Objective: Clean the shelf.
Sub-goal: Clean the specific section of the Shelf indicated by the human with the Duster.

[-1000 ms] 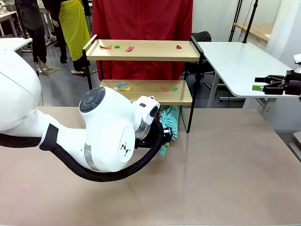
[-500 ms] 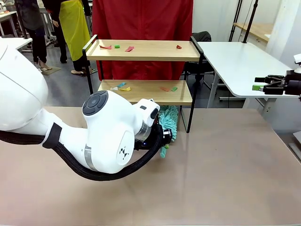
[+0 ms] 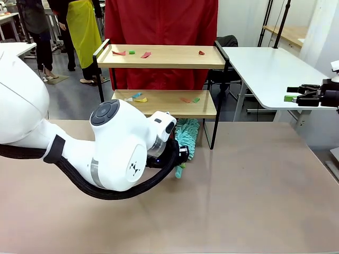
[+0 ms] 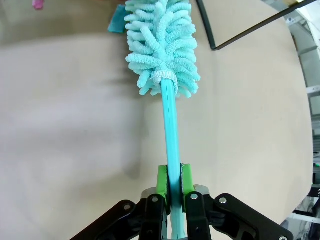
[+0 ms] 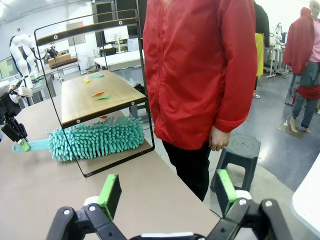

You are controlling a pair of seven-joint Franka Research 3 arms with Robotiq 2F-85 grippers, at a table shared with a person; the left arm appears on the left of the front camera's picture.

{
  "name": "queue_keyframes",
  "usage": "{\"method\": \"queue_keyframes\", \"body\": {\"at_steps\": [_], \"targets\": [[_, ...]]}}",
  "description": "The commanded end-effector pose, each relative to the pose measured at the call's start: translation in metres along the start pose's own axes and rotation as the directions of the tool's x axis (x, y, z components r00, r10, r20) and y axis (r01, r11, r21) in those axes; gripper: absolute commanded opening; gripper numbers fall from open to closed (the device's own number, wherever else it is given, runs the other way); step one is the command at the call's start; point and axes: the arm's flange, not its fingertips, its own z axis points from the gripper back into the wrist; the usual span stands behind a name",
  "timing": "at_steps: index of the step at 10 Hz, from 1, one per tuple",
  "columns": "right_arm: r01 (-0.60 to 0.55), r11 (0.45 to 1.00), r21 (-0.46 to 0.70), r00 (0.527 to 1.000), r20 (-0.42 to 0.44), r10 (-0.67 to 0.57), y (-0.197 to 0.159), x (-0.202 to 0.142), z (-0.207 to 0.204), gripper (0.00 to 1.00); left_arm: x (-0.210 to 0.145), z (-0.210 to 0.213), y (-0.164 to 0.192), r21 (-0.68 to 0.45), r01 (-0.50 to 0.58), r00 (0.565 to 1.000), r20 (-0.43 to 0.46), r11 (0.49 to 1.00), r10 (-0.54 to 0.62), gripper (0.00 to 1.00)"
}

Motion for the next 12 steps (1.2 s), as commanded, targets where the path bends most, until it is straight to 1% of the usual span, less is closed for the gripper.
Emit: {"method": "queue_keyframes", "body": {"at_steps": [1, 4, 8, 12], "targets": [[0.015, 1.0, -0.014, 1.0, -0.009, -0.015, 0.001, 0.009, -0.001, 1.0, -0.003, 0.012, -0.004, 0.043, -0.011, 1.0, -0.001, 0.999, 0.011, 0.13], [0.015, 1.0, -0.014, 1.0, -0.009, -0.015, 0.001, 0.009, -0.001, 1.0, 0.001, 0.026, 0.006, 0.091, -0.013, 1.0, 0.008, 0.996, 0.012, 0.13], [0.015, 1.0, -0.014, 1.0, -0.009, -0.015, 0.001, 0.009, -0.001, 1.0, 0.002, 0.041, 0.027, 0.196, -0.016, 1.0, 0.028, 0.98, 0.011, 0.13], [0.015, 1.0, -0.014, 1.0, -0.009, -0.015, 0.001, 0.009, -0.001, 1.0, 0.007, 0.062, 0.039, 0.243, -0.017, 0.999, 0.046, 0.97, 0.006, 0.13]]}}
